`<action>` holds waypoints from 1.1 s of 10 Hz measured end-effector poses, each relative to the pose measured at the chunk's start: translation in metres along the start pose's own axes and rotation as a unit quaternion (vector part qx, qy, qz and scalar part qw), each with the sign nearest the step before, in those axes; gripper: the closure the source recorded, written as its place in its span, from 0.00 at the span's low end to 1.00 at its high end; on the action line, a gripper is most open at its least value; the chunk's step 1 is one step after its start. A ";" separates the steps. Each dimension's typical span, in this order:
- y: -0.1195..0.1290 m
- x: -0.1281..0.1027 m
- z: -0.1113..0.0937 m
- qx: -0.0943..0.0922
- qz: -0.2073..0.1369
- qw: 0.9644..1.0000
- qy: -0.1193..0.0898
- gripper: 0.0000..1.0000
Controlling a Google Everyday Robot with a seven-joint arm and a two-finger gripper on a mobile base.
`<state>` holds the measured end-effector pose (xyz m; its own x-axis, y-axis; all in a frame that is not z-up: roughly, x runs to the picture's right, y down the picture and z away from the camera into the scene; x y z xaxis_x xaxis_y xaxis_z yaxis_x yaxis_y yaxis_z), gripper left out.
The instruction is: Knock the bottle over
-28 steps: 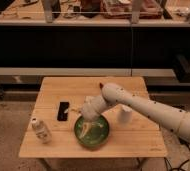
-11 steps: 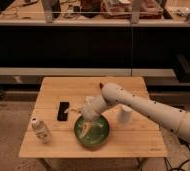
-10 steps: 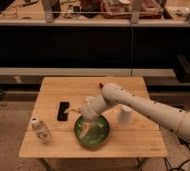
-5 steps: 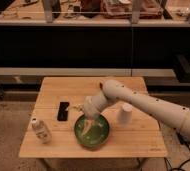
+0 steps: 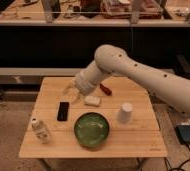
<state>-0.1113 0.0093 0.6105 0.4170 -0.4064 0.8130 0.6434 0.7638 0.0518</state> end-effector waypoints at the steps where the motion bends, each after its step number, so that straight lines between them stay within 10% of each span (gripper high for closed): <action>1: -0.014 -0.012 0.000 0.000 -0.017 1.000 -0.004 0.74; 7: -0.021 -0.016 -0.003 -0.017 -0.044 0.999 -0.002 0.75; 11: -0.060 -0.076 0.060 -0.064 -0.158 0.985 -0.029 0.75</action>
<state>-0.2201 0.0239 0.5803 0.1466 -0.5817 0.8001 0.8120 0.5328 0.2385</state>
